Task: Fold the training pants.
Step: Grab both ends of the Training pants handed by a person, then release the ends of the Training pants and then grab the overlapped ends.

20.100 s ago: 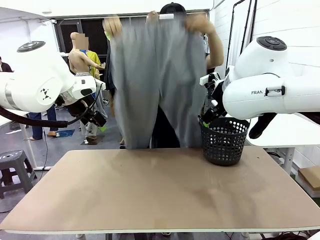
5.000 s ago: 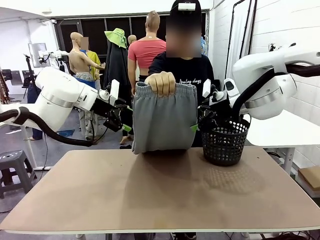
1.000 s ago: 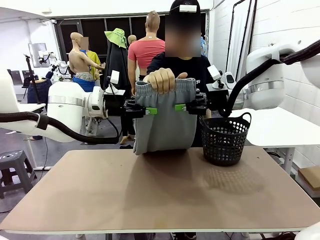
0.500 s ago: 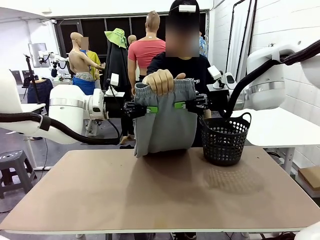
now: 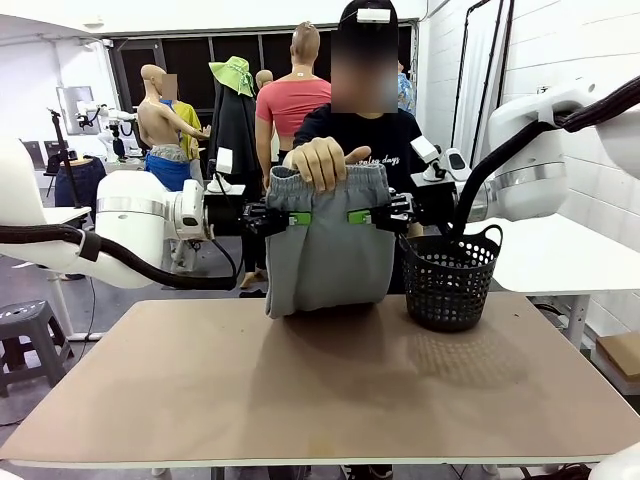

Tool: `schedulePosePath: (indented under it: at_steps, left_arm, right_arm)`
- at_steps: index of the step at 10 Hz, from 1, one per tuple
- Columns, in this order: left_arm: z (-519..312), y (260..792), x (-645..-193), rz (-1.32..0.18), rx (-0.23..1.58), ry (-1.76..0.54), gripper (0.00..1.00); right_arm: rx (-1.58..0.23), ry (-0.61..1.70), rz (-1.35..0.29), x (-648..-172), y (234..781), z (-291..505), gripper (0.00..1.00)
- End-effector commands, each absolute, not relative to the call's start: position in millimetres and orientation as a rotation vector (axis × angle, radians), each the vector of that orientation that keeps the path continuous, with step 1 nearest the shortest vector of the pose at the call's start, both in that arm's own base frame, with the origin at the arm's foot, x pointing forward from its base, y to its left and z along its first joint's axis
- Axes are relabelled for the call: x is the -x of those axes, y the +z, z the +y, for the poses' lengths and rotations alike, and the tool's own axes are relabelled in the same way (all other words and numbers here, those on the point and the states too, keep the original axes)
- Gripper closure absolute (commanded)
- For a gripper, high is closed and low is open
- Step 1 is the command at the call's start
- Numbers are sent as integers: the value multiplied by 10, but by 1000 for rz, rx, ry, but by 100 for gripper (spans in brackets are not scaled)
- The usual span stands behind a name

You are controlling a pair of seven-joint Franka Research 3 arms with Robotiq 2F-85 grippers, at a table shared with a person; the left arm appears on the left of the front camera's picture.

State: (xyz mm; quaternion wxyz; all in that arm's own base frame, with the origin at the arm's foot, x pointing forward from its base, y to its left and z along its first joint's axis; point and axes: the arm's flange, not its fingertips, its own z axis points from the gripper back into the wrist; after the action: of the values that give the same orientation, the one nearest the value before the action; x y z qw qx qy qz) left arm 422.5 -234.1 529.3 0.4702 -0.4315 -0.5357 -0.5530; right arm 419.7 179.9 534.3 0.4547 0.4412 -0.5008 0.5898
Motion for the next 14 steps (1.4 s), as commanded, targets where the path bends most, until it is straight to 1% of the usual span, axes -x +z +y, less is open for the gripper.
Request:
schedulePosePath:
  at_steps: [1, 14]
  left_arm:
    - [-2346, 5328, -4205, -1303, 1056, -1338, 100]
    - [-2346, 5328, -4205, -1303, 1056, -1338, 100]
  right_arm:
    - [-1095, 1450, -1257, -4181, 5346, 1790, 100]
    - [-1095, 1450, -1257, -4181, 5346, 1790, 100]
